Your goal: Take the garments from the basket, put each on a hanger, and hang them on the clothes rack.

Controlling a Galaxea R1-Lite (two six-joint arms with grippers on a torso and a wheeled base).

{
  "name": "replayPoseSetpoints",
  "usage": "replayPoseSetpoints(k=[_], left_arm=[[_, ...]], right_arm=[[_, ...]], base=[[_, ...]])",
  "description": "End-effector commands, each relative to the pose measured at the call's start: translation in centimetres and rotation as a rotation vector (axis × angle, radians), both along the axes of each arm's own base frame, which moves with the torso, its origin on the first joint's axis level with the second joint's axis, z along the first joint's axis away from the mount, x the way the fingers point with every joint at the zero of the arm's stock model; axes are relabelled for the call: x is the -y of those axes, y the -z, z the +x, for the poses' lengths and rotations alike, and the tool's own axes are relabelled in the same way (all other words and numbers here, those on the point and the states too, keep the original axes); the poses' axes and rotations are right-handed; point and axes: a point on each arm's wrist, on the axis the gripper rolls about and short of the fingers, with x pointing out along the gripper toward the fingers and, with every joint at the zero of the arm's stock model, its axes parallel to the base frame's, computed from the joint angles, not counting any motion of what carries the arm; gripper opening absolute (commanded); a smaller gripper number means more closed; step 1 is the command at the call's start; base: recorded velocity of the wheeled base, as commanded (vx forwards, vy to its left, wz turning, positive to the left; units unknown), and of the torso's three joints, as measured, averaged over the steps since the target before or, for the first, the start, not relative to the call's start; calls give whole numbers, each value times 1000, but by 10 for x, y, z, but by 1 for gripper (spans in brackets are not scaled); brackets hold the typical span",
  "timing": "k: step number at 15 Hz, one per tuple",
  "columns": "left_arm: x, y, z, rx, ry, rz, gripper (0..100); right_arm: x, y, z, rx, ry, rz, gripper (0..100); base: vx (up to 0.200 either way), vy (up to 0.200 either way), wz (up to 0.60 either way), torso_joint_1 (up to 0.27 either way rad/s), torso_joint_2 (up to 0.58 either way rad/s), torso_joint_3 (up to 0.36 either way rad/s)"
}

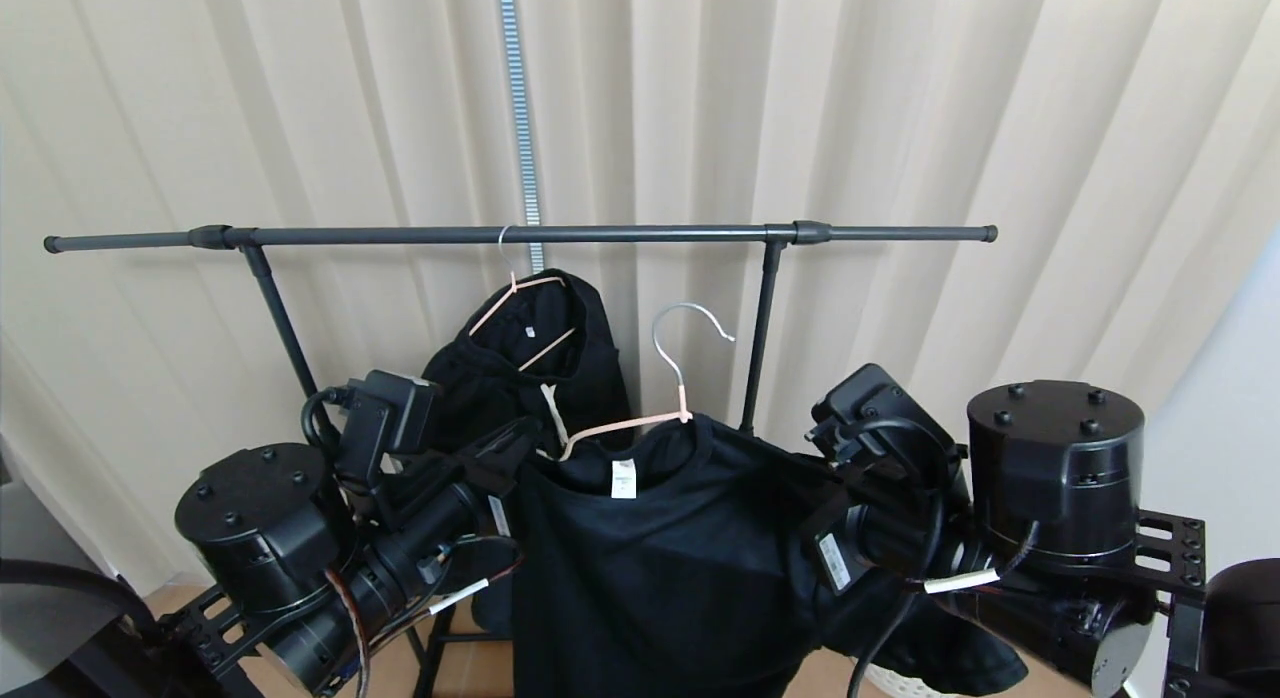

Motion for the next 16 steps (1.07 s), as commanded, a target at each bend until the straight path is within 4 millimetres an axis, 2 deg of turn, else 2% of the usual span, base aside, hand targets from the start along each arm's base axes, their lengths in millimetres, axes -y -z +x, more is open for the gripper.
replayPoseSetpoints(k=[1, 6, 9, 12, 16], left_arm=[[0, -1, -1, 3, 2, -5, 0], [-1, -4, -5, 7, 14, -8, 0], [5, -7, -14, 13, 49, -12, 0], [17, -12, -34, 24, 132, -21, 0], [25, -15, -49, 30, 197, -25, 0]], right_arm=[[-5, 4, -2, -20, -31, 7, 0], [-1, 6, -10, -82, -199, 50, 0], [-6, 14, -6, -104, -198, 37, 0], [-15, 26, 3, -105, -174, 94, 0], [-22, 38, 10, -119, -163, 125, 0]], base=[[0, 0, 0, 0, 0, 0], [0, 0, 0, 0, 0, 0], [0, 0, 0, 0, 0, 0], [0, 0, 0, 0, 0, 0], [0, 0, 0, 0, 0, 0]])
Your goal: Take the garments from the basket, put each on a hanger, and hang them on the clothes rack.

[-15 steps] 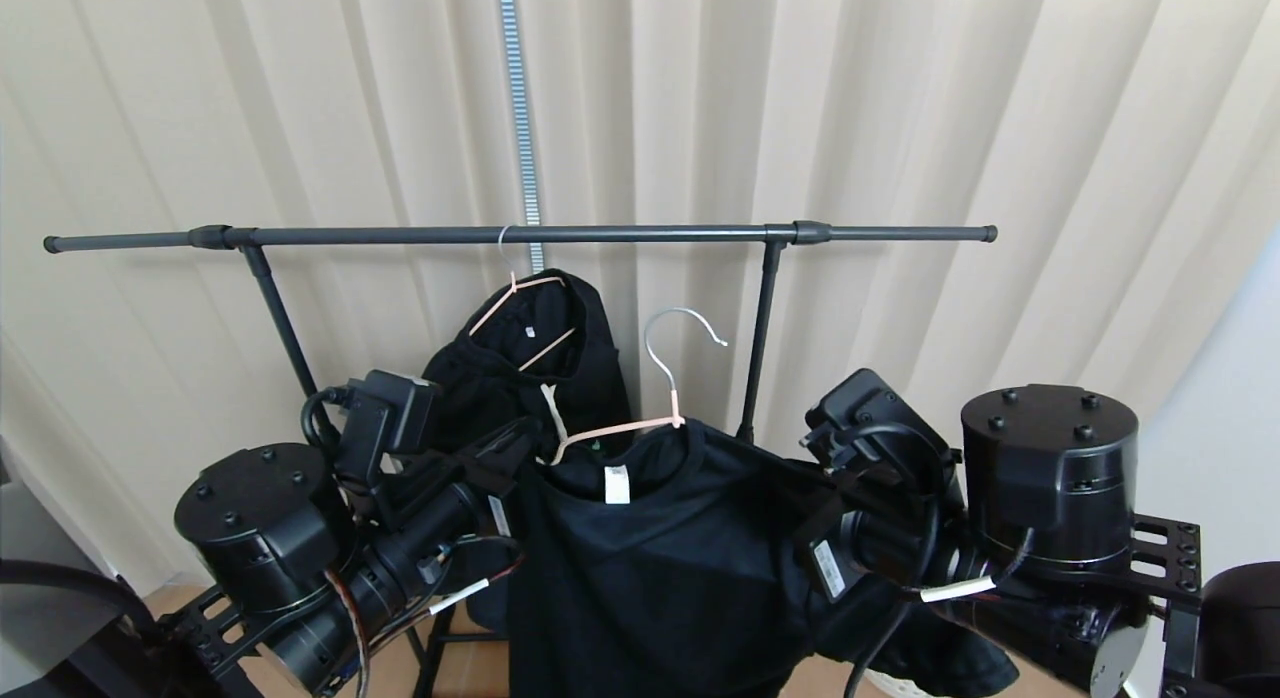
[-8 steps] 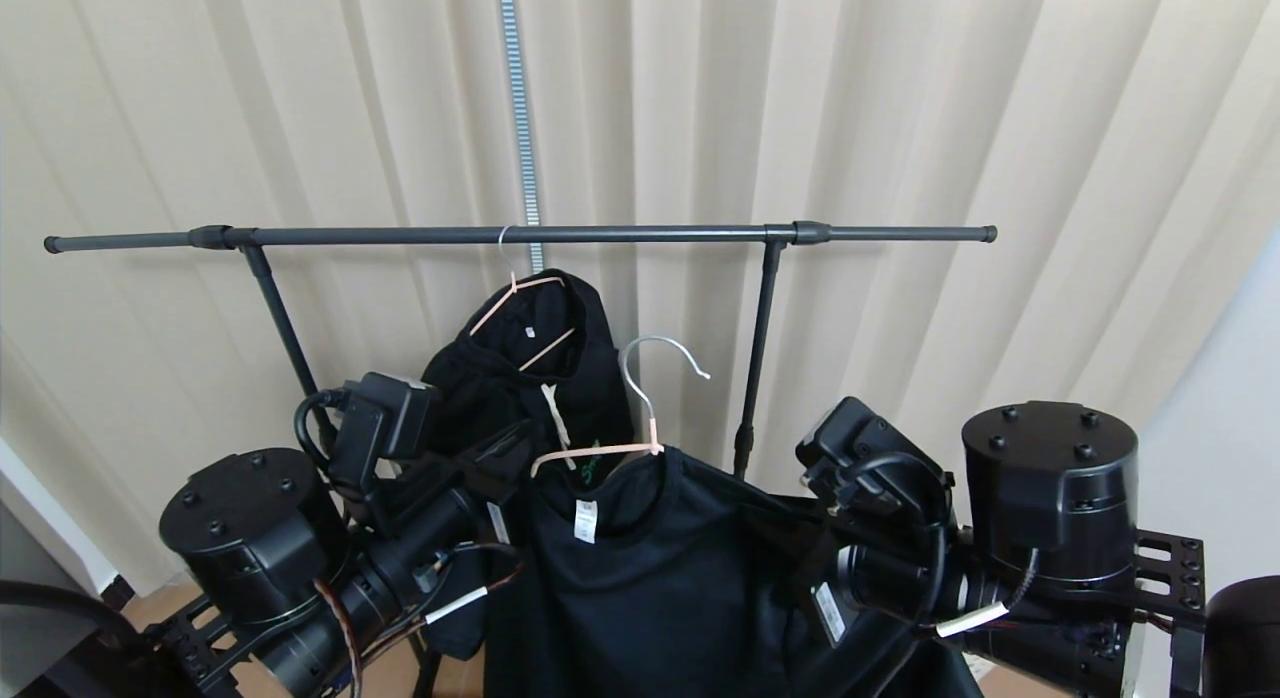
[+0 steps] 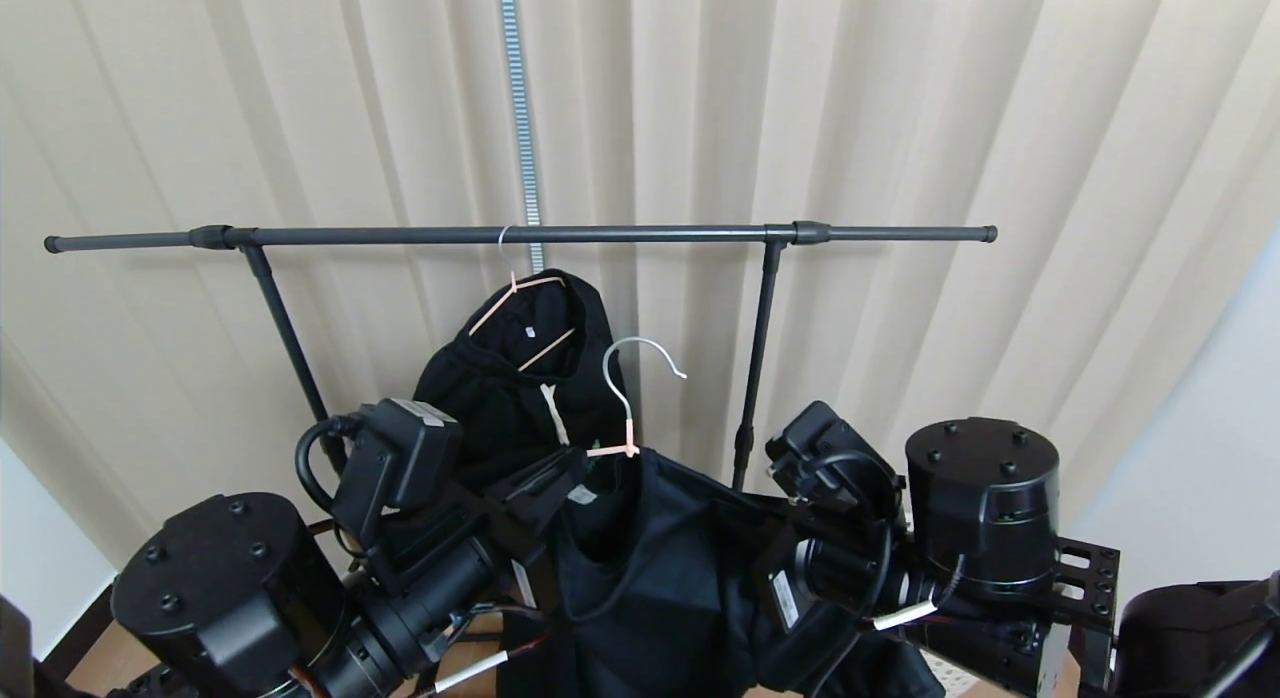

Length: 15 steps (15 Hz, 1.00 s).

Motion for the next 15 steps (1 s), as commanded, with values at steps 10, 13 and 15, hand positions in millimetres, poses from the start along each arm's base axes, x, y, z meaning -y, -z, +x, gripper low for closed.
replayPoseSetpoints(k=[10, 13, 15], left_arm=[[2, 2, -9, -10, 35, 14, 0], [2, 10, -8, -24, 34, 48, 0], [1, 13, -9, -35, 33, 60, 0]], right_arm=[[-13, 25, 5, 11, -20, 78, 0], [-10, 26, 1, 21, -21, 83, 0], [-9, 24, 1, 40, -22, 101, 0]], base=[[0, 0, 0, 0, 0, 0], [0, 0, 0, 0, 0, 0], [0, 0, 0, 0, 0, 0]])
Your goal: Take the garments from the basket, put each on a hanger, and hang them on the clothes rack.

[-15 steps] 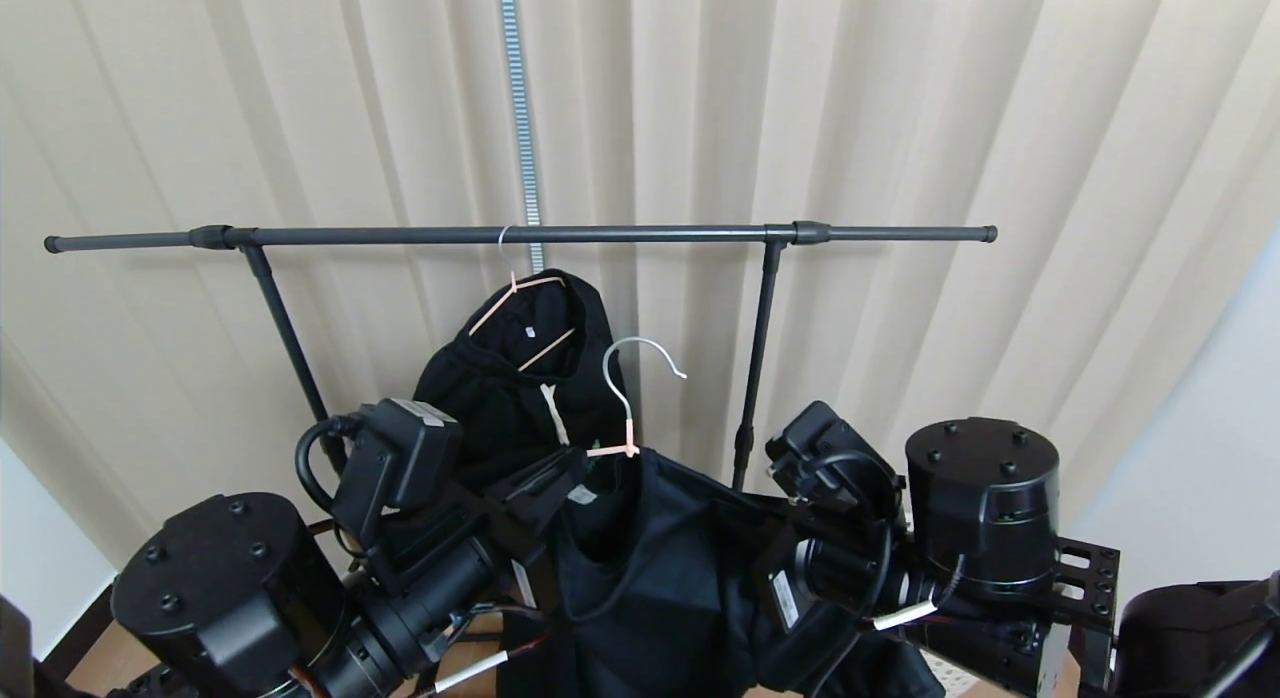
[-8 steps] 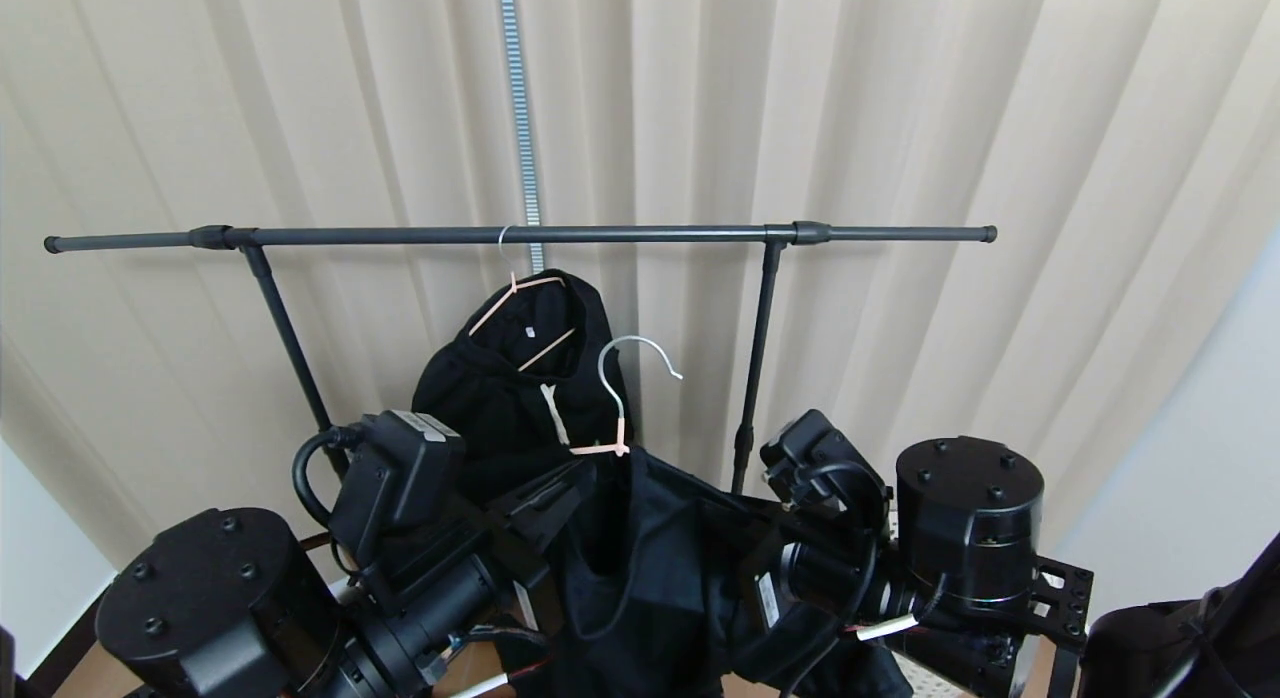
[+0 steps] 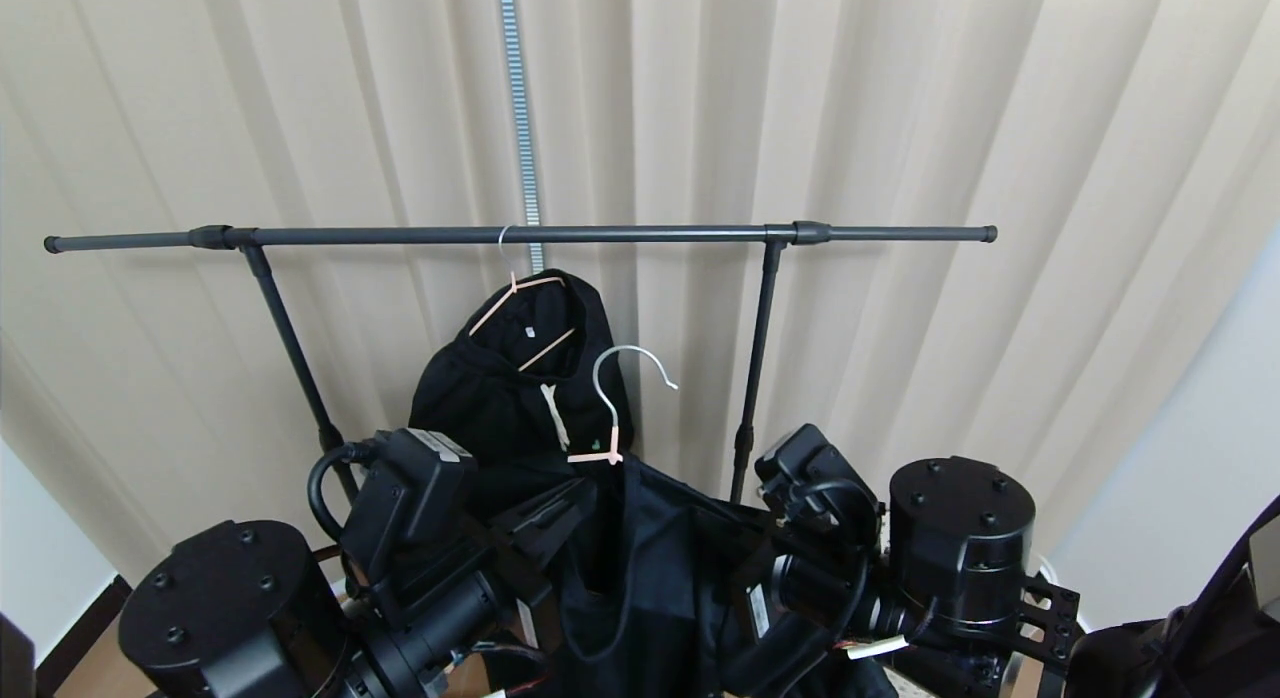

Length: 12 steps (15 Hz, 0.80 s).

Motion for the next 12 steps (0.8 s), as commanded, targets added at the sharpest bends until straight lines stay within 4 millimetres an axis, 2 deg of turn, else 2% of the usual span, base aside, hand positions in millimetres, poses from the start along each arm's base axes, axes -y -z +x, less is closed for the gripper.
replayPoseSetpoints(k=[1, 2, 9, 12], left_arm=[[-1, 5, -2, -18, 2, 18, 0], [-1, 5, -2, -19, 3, 17, 100], [-9, 2, -9, 56, -7, 101, 100], [-20, -17, -3, 109, -128, 108, 100]], right_arm=[[1, 0, -1, 2, -1, -1, 0], [1, 0, -1, 1, -1, -2, 0], [10, -13, 0, 41, 24, 7, 0], [12, -14, -1, 53, 19, -7, 0]], base=[[0, 0, 0, 0, 0, 0], [0, 0, 0, 0, 0, 0], [0, 0, 0, 0, 0, 0], [0, 0, 0, 0, 0, 0]])
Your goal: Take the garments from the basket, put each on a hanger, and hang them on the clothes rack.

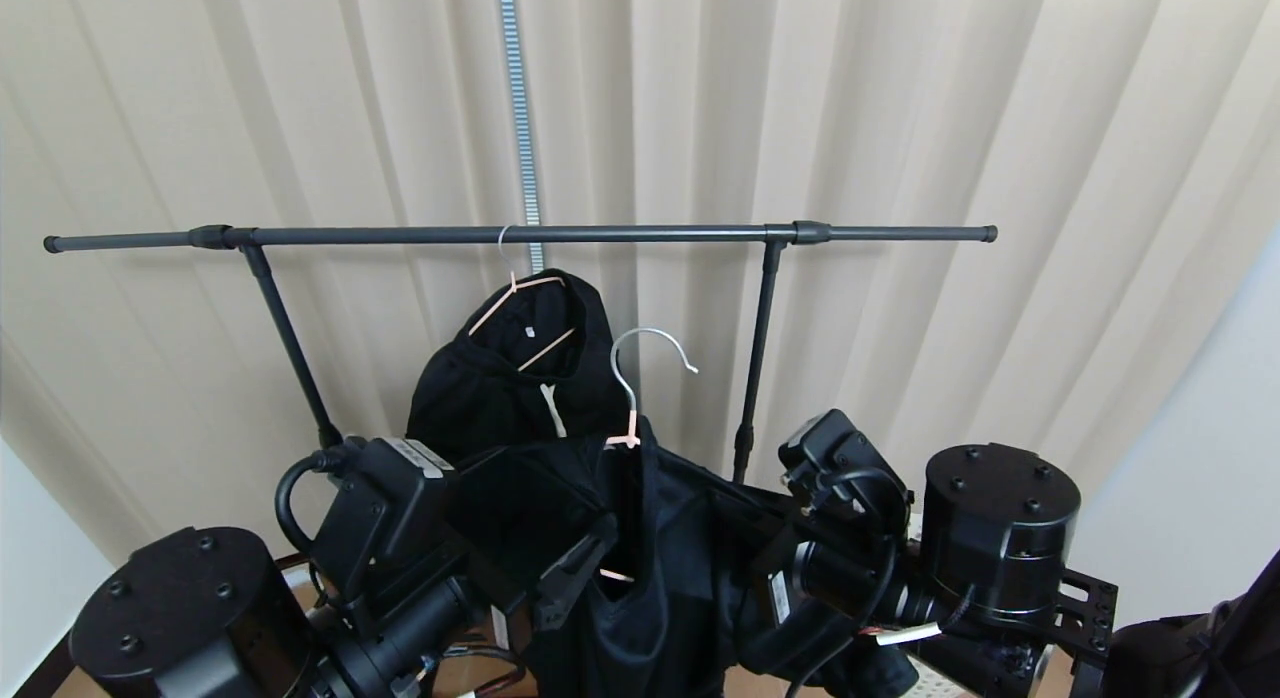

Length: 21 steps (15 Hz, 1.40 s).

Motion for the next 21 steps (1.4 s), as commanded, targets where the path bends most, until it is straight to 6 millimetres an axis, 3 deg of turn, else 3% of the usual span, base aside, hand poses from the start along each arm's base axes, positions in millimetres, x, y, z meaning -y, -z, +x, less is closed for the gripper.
replayPoseSetpoints(k=[1, 4, 8, 15, 17, 21], left_arm=[[-9, -21, -1, 21, -64, 5, 100], [-22, -45, -16, -52, -71, 69, 100], [-36, -57, -31, -168, -76, 171, 100], [-41, -48, -29, -248, -171, 281, 100], [-37, -53, -25, -308, -181, 294, 100], [-21, -81, -5, -397, -194, 308, 100]], right_arm=[[1, -2, -1, 6, 1, 4, 0], [2, 1, -1, 3, -2, -12, 0], [3, 3, -2, 9, -7, -32, 0], [4, 6, -4, 12, -13, -59, 0], [5, 5, -4, 14, -13, -58, 0], [1, 12, -3, 10, -22, -75, 0]], base=[[0, 0, 0, 0, 0, 0], [0, 0, 0, 0, 0, 0], [0, 0, 0, 0, 0, 0], [0, 0, 0, 0, 0, 0], [0, 0, 0, 0, 0, 0], [0, 0, 0, 0, 0, 0]])
